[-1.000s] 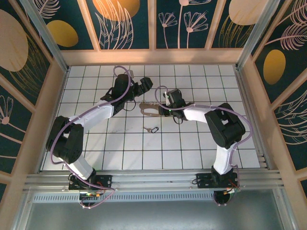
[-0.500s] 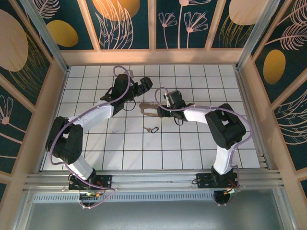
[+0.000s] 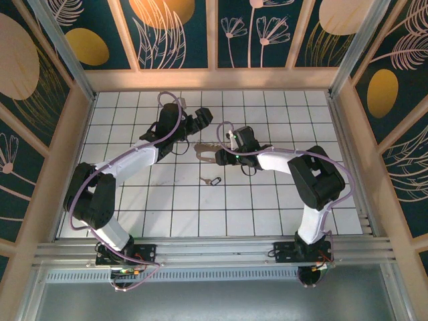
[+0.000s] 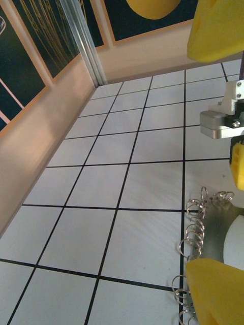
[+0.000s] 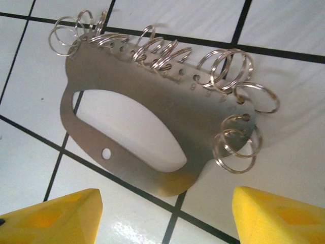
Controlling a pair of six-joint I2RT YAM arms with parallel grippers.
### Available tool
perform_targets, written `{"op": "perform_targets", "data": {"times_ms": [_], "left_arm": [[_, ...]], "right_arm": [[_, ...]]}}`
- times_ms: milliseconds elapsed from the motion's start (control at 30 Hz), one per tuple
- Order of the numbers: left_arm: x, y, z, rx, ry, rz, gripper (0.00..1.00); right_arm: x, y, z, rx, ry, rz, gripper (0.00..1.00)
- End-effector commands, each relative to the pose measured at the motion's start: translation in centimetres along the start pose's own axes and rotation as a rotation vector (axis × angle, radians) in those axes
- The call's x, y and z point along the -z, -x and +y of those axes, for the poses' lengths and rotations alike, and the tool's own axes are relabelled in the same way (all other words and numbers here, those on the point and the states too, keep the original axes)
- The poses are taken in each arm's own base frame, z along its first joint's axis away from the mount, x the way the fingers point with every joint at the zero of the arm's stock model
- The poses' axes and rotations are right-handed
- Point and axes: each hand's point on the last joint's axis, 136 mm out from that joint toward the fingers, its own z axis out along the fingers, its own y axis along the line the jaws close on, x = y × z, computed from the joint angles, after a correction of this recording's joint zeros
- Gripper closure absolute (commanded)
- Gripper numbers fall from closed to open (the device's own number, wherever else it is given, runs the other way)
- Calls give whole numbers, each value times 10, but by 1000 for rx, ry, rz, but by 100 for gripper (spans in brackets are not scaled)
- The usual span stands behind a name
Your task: Put the keys on the keyring
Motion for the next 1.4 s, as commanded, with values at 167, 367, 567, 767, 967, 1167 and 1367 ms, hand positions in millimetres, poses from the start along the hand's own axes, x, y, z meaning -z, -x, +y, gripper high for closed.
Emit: {"op": "perform_targets", "data": {"times_ms": [167, 367, 567, 767, 967, 1167, 1367], "left_arm": [[6, 9, -5, -27, -2, -25, 1], [6, 9, -5, -30, 1, -26, 1], [6, 9, -5, -31, 2, -25, 1], [6, 9, -3, -29, 4, -24, 1], [8, 9, -4, -27, 1, -27, 1], [9, 9, -5, -26, -3, -28, 1], [8, 8, -5, -25, -6, -27, 1]], "right_arm": [[-12, 10, 10, -16, 52, 9, 33], [-16, 24, 1, -28, 28, -12, 33], [-19, 31, 1, -27, 25, -19, 33], [-18, 46, -17, -58, -3, -46, 33], [-21, 49, -25, -73, -6, -46, 34], [-3, 51, -19, -64, 3, -79, 27], [7, 40, -18, -60, 10, -90, 7]]}}
